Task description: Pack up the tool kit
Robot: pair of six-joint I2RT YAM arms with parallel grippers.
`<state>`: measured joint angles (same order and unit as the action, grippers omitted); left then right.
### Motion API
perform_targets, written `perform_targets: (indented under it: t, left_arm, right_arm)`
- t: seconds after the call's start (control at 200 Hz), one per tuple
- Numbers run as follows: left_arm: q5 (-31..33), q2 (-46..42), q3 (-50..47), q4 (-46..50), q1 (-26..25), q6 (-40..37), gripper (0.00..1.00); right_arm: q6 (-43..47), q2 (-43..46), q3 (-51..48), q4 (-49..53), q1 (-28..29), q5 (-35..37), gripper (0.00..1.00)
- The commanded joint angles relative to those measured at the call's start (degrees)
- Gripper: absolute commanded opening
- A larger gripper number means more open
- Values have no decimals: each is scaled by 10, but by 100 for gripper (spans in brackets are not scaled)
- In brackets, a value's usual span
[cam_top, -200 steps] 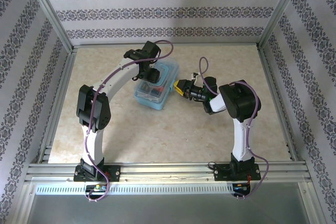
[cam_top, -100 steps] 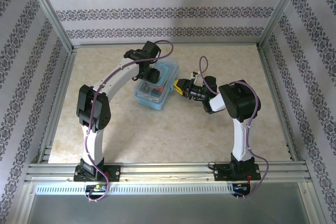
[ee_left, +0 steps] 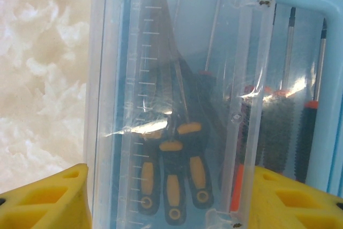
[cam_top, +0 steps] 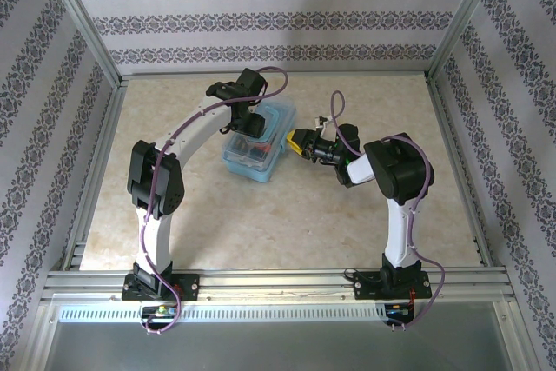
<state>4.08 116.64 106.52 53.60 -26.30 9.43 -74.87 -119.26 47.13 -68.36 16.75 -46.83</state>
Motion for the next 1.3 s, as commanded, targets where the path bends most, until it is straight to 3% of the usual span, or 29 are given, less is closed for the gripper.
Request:
perform_targets:
  t: [0.0,0.65,1.294]
  left_arm:
    - [-29,63,-32,84,-6,-1,44]
    - [-4,72,-26,97,-10,-3,43]
    - [-17,70,-24,96,-15,-4,41]
  right_arm:
    - [8,19,12,-14,10,-10,33]
    - [10,27,7,-14,8,-13,32]
    - [2,6,23,-14,-1,-22,29]
